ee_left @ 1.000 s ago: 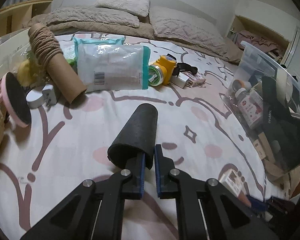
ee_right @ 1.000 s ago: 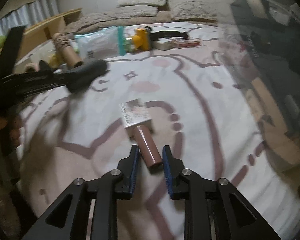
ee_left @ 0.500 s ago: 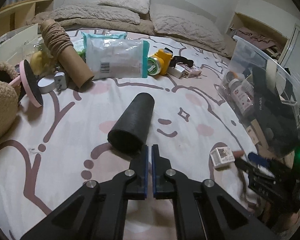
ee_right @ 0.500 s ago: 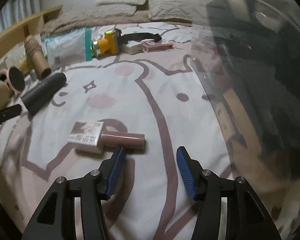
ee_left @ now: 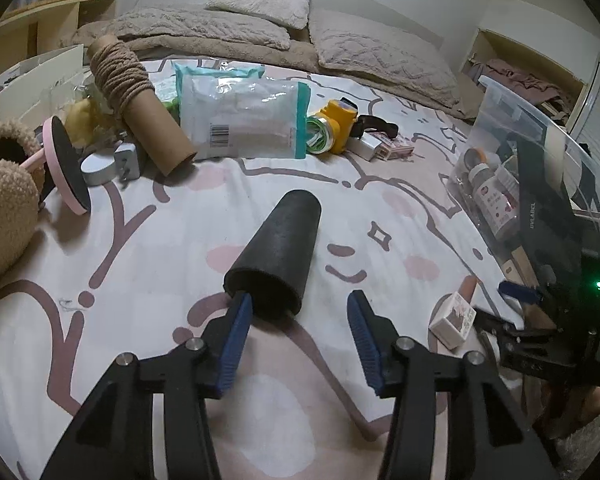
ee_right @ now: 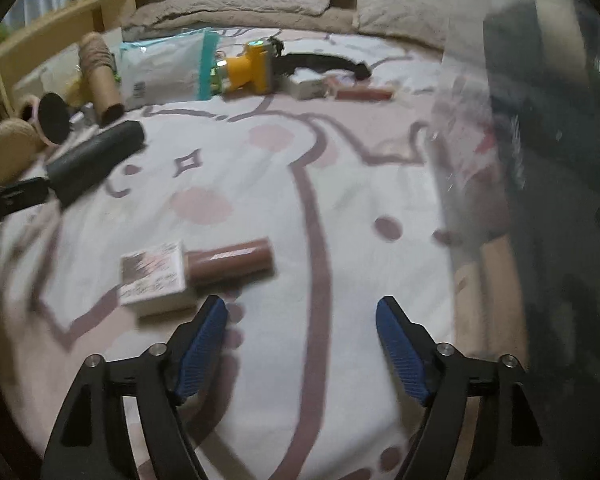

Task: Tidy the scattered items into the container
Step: 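Align the open right gripper around the UV gel polish bottle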

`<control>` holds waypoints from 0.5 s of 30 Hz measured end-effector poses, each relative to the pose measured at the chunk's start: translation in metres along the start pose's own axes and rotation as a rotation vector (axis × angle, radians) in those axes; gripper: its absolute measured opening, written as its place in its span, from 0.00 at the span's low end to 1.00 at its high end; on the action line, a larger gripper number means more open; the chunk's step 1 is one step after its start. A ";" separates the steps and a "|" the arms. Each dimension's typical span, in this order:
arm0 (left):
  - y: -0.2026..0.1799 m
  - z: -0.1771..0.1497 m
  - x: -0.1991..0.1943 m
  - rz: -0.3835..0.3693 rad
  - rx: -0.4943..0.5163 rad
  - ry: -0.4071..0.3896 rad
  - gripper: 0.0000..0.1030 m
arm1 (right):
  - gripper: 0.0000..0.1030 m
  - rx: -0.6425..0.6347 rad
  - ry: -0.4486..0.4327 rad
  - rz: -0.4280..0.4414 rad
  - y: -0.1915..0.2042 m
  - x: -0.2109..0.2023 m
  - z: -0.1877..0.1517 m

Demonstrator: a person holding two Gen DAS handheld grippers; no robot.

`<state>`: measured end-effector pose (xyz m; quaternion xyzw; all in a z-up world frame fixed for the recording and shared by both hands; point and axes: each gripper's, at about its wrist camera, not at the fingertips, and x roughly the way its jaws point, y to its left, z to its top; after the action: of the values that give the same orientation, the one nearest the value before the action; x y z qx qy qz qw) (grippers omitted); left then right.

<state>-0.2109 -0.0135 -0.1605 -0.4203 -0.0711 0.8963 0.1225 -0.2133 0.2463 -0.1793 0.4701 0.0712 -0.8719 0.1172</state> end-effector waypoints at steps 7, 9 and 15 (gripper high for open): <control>-0.007 0.004 0.015 0.025 0.025 0.010 0.69 | 0.92 -0.080 -0.015 0.120 0.025 -0.006 -0.002; -0.008 0.004 0.020 0.052 0.030 0.015 0.88 | 0.93 -0.093 0.011 0.120 0.028 0.002 0.000; 0.001 -0.002 0.036 0.084 -0.029 0.088 0.97 | 1.00 -0.106 0.020 0.104 0.031 0.008 -0.001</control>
<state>-0.2319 -0.0042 -0.1886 -0.4636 -0.0610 0.8802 0.0817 -0.2079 0.2152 -0.1869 0.4749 0.0939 -0.8550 0.1862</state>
